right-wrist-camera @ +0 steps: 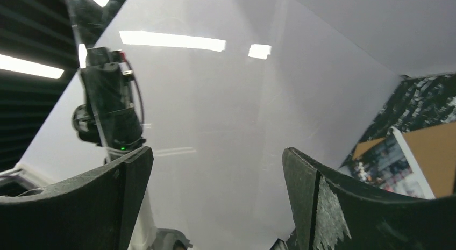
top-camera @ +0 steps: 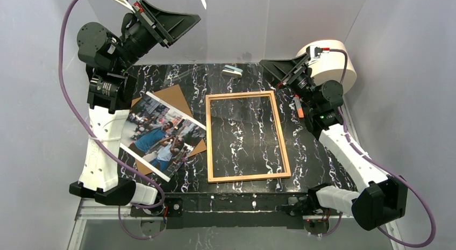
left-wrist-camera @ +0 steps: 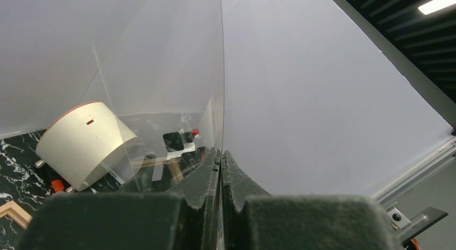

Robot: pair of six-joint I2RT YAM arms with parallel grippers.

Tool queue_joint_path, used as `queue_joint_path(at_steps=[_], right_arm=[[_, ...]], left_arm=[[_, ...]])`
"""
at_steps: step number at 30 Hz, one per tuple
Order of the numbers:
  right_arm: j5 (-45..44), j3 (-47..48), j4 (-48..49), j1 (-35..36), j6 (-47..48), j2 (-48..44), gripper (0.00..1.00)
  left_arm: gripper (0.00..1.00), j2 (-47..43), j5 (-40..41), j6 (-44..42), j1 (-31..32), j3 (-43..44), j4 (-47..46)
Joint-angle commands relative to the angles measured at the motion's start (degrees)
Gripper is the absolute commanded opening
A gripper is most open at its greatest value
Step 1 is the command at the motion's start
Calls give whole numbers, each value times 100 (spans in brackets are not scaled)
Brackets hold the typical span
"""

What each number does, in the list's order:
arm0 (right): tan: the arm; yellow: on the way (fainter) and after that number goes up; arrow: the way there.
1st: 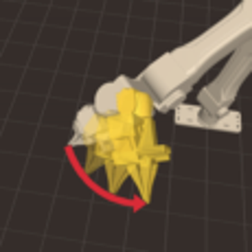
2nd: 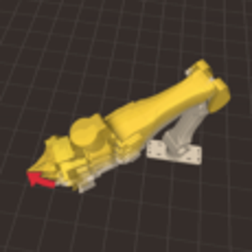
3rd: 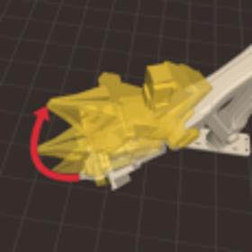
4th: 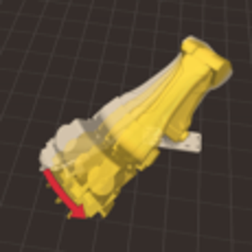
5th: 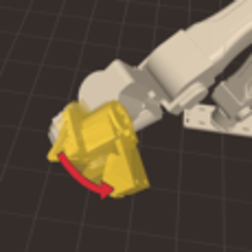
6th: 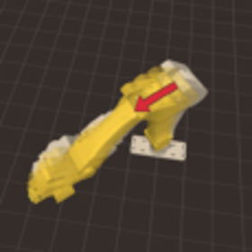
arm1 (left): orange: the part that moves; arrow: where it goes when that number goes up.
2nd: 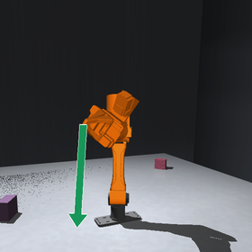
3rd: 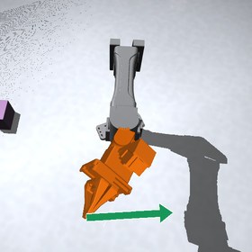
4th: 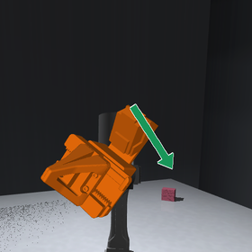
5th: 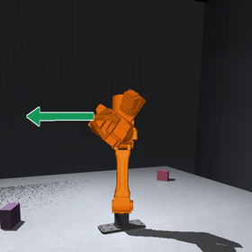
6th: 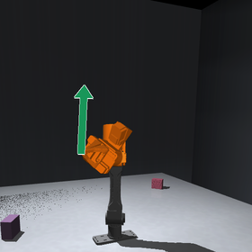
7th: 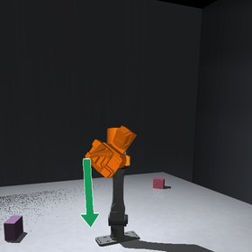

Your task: Put the photo into the frame

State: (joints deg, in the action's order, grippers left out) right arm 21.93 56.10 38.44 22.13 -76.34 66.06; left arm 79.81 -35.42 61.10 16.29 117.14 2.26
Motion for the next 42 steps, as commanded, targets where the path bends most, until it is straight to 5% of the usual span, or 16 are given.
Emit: queue_joint_path(at_steps=[1,6,19,30,36,41,42], right_arm=[[614,397,1674,-98,-555,136,99],[873,656,2832,-130,-1472,508,96],[560,556,624,-223,-500,-175,48],[421,-185,604,-361,-830,-376,51],[460,-242,741,-550,-1134,-300,31],[626,-239,778,-696,-1276,-194,3],[673,-225,682,-730,-1245,-183,1]], left_arm=[[0,-149,-46,-36,-1,126,167],[0,-138,413,-460,-3,262,996],[0,-131,901,-892,-1,27,1594],[0,-137,1179,-1053,-11,-51,1765],[0,-106,1164,-1050,-15,-109,1795],[1,-99,1105,-1040,-20,-294,1760],[7,-123,1139,-1095,-20,-434,1785]])
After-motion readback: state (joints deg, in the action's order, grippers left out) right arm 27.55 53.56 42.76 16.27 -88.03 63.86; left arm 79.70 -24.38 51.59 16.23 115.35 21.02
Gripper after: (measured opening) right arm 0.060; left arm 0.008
